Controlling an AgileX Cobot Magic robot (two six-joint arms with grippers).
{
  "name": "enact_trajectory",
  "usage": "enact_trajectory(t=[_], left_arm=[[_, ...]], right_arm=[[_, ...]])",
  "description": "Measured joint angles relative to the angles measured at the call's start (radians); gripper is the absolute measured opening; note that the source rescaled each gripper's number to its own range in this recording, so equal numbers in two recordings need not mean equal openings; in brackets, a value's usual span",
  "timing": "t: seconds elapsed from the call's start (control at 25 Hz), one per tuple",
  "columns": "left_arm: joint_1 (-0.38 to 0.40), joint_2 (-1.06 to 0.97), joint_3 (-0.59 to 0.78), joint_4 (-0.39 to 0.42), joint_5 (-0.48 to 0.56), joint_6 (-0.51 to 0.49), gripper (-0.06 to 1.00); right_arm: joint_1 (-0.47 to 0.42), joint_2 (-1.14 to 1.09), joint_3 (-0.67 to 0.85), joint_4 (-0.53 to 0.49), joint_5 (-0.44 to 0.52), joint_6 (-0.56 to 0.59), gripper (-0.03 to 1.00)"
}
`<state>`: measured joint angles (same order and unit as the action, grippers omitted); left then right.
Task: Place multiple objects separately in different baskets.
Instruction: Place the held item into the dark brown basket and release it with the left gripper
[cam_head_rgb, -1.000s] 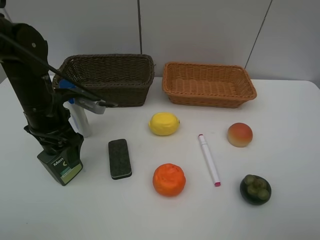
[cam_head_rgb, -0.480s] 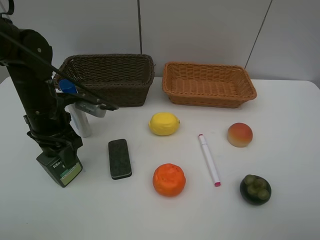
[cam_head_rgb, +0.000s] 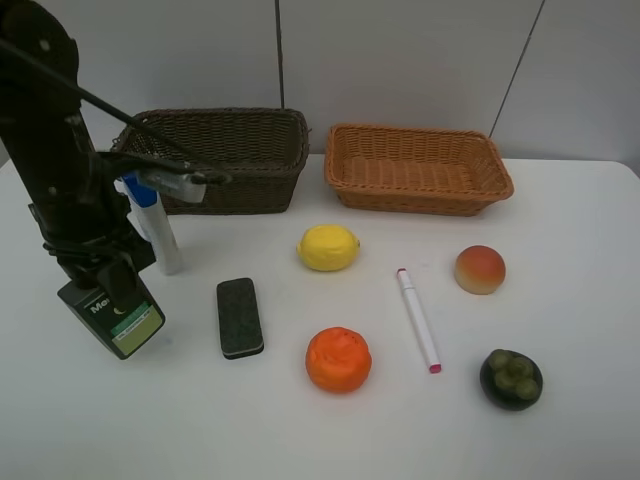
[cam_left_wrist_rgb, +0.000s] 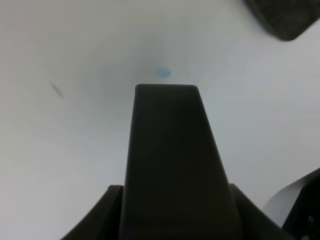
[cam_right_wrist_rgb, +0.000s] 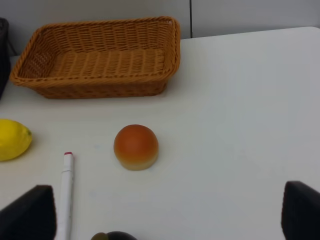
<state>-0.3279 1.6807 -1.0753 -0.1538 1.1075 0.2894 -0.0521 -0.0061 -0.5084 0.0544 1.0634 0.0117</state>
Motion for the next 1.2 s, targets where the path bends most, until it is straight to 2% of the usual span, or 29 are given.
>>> enact_trajectory(t=[0.12,0.2,0.4,0.56,0.76,0.92,1.16,1.2], left_arm=[[0.0,-0.074,-0.143,-0.077,0.025,-0.019,0.1],[-0.002,-0.089,-0.248,-0.107,0.002,-0.058,0.1],[-0.002,-0.003,-0.454,-0.11,-0.164,-0.206,0.1],[0.002,0.139,-0.56,-0.087,-0.316,-0.261,0.1],[0.047,0.311,-0.621,-0.065,-0.461,-0.311,0.1],[0.101,0.395,-0.627,-0.06,-0.53,-0.378,0.1],[0.152,0.456,-0.627,-0.026,-0.549,-0.416,0.1],[0.152,0.461,-0.627,-0.012,-0.549,-0.416,0.13]], right_arm=[[0.0,0.0,0.0,0.0,0.0,0.0,1.0],[0.0,0.0,0.0,0.0,0.0,0.0,1.0],[0.0,0.0,0.0,0.0,0.0,0.0,1.0],[0.0,0.0,0.0,0.0,0.0,0.0,1.0],[0.0,0.0,0.0,0.0,0.0,0.0,1.0],[0.0,0.0,0.0,0.0,0.0,0.0,1.0],[0.0,0.0,0.0,0.0,0.0,0.0,1.0],[0.0,0.0,0.0,0.0,0.0,0.0,1.0]])
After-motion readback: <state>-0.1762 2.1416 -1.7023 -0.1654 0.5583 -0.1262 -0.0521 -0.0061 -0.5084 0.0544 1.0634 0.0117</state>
